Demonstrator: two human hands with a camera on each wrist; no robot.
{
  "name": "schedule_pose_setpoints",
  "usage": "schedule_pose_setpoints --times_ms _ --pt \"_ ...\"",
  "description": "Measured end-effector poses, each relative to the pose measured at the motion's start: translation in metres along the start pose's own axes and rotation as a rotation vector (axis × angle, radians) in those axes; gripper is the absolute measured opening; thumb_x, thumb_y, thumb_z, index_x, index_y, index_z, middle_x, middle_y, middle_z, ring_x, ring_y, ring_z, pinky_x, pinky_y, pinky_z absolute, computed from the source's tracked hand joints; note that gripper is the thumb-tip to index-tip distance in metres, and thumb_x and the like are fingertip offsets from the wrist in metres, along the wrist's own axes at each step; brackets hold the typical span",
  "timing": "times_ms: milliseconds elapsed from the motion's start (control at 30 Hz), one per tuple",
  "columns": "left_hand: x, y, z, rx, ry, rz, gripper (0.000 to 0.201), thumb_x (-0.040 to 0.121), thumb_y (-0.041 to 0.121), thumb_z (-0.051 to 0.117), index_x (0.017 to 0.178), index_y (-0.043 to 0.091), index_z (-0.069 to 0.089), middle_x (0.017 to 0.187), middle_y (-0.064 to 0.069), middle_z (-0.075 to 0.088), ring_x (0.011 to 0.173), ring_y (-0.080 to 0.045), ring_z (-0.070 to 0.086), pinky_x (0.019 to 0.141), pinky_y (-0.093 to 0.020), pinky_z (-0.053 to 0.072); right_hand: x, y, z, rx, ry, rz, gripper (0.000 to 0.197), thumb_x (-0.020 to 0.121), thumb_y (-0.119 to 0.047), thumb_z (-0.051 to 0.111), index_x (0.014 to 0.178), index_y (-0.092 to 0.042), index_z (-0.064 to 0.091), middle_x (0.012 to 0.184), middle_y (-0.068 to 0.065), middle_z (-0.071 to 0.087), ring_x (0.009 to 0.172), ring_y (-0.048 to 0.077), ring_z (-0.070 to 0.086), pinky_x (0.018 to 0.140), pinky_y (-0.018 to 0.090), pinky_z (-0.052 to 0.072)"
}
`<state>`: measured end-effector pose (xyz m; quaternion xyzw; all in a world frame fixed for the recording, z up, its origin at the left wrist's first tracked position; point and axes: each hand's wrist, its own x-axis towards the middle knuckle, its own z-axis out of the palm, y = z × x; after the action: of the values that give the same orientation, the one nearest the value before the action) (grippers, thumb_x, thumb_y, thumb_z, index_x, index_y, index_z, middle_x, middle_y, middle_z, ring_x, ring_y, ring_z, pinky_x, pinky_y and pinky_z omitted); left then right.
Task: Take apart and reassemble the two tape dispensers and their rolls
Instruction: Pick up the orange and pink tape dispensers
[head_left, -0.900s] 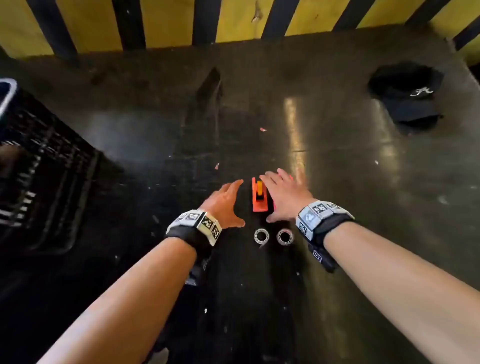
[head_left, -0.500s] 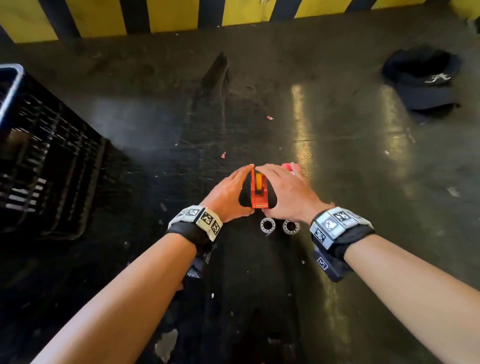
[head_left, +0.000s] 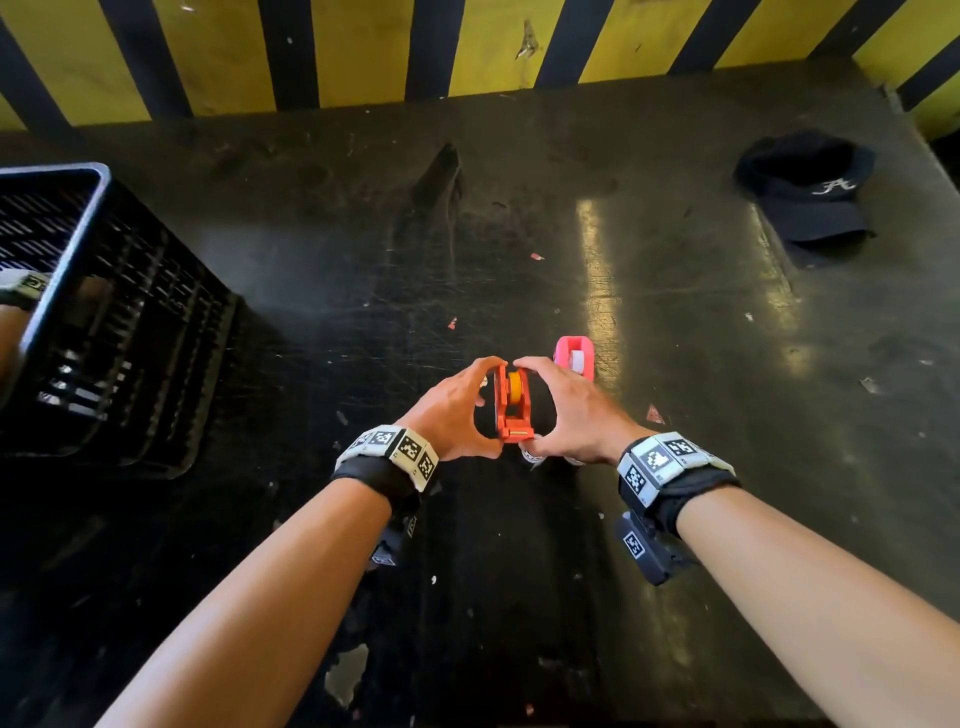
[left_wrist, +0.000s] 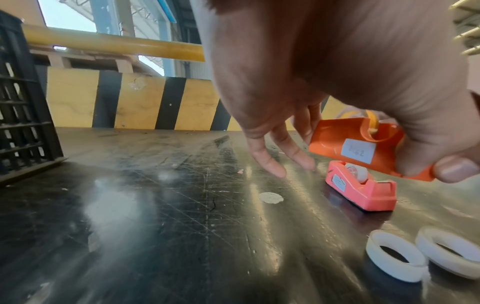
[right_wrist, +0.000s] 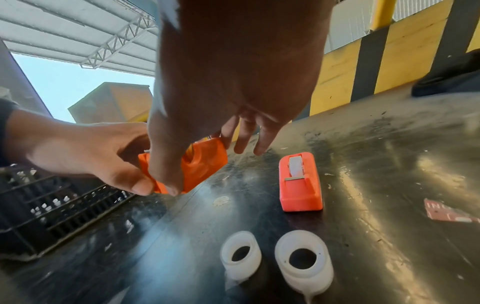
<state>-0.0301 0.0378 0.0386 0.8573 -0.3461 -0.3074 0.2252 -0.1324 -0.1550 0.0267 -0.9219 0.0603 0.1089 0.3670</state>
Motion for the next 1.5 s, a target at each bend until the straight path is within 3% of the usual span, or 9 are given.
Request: schedule_pose_setpoints --times_ms 300,467,700,833,933,1033,1100,1300,1500 --pt "0.002 -0.010 -0.001 -0.049 -0.022 -0.011 0.105 0.068 0.030 0.088 0.148 0.039 0.020 0.143 -0.004 0.053 0.123 -0.019 0.060 0.106 -0.050 0.052 0.004 -0.004 0.005 0.005 0.019 0.028 0.098 0.070 -0.032 0.090 0.149 -0.030 0.034 0.137 -0.001 0.054 0.130 0.020 0.050 0.103 0.038 0.045" --pt "-0.001 -0.032 -0.010 -0.011 0.034 -0.051 0.105 0.068 0.026 0.090 0.150 0.029 0.025 0.142 0.008 0.054 0.122 -0.018 0.061 0.106 -0.042 0.052 0.003 0.007 -0.002 0.020 0.079 0.092 0.099 0.066 -0.029 0.090 0.148 -0.029 0.035 0.136 0.000 0.054 0.125 0.023 0.053 0.097 0.036 0.047" --pt "0.013 -0.052 0.004 0.382 -0.036 -0.301 0.110 0.074 0.044 0.085 0.159 0.024 0.019 0.161 -0.006 0.027 0.145 -0.035 0.033 0.111 -0.058 0.042 0.009 0.007 -0.002 0.085 0.074 0.069 0.103 0.068 -0.017 0.088 0.153 -0.029 0.030 0.151 0.000 0.047 0.134 0.023 0.049 0.099 0.033 0.045" --pt "0.019 -0.055 0.011 0.372 -0.087 -0.353 0.113 0.076 0.045 0.084 0.162 0.023 0.014 0.164 -0.008 0.023 0.147 -0.037 0.030 0.112 -0.059 0.041 0.008 0.006 0.003 0.114 0.055 0.039 0.103 0.068 -0.018 0.087 0.152 -0.031 0.030 0.148 -0.003 0.047 0.133 0.020 0.049 0.104 0.043 0.051" --pt "0.018 -0.050 0.008 0.275 -0.029 -0.318 0.115 0.074 0.049 0.085 0.162 0.027 0.015 0.169 -0.007 0.016 0.152 -0.036 0.027 0.116 -0.059 0.038 0.006 0.008 0.003 0.123 0.080 0.043 0.103 0.068 -0.023 0.087 0.152 -0.033 0.029 0.148 -0.003 0.047 0.130 0.021 0.051 0.104 0.045 0.052" --pt "0.013 -0.028 -0.005 -0.023 0.141 -0.125 0.072 0.086 0.044 0.077 0.149 0.027 0.047 0.155 -0.003 0.046 0.134 -0.021 0.056 0.109 -0.039 0.049 0.000 0.006 0.003 0.124 0.092 0.035 0.103 0.067 -0.026 0.087 0.152 -0.034 0.029 0.149 -0.004 0.047 0.131 0.020 0.051 0.104 0.045 0.052" --pt "0.009 -0.005 -0.016 -0.256 0.113 -0.072 0.050 0.094 0.042 0.069 0.140 0.028 0.056 0.139 0.002 0.064 0.120 -0.013 0.066 0.100 -0.032 0.055 -0.003 0.004 0.004 0.127 0.092 0.028 0.103 0.067 -0.030 0.088 0.152 -0.034 0.030 0.147 -0.004 0.049 0.131 0.019 0.052 0.104 0.046 0.052" --pt "0.005 0.023 -0.025 -0.441 0.060 -0.047 0.032 0.099 0.018 0.064 0.131 0.016 0.062 0.116 -0.004 0.073 0.102 -0.014 0.075 0.087 -0.037 0.063 -0.007 -0.007 0.004 0.106 0.072 0.000 0.104 0.068 -0.032 0.089 0.153 -0.032 0.030 0.143 -0.003 0.051 0.130 0.020 0.052 0.102 0.046 0.053" --pt "-0.005 0.022 -0.019 -0.553 0.060 -0.088 0.036 0.093 0.020 0.073 0.126 0.014 0.063 0.112 -0.006 0.071 0.102 -0.019 0.074 0.084 -0.036 0.064 -0.013 -0.013 0.010 0.097 0.043 -0.018 0.106 0.068 -0.030 0.091 0.154 -0.032 0.028 0.145 0.000 0.053 0.134 0.019 0.051 0.104 0.042 0.051"
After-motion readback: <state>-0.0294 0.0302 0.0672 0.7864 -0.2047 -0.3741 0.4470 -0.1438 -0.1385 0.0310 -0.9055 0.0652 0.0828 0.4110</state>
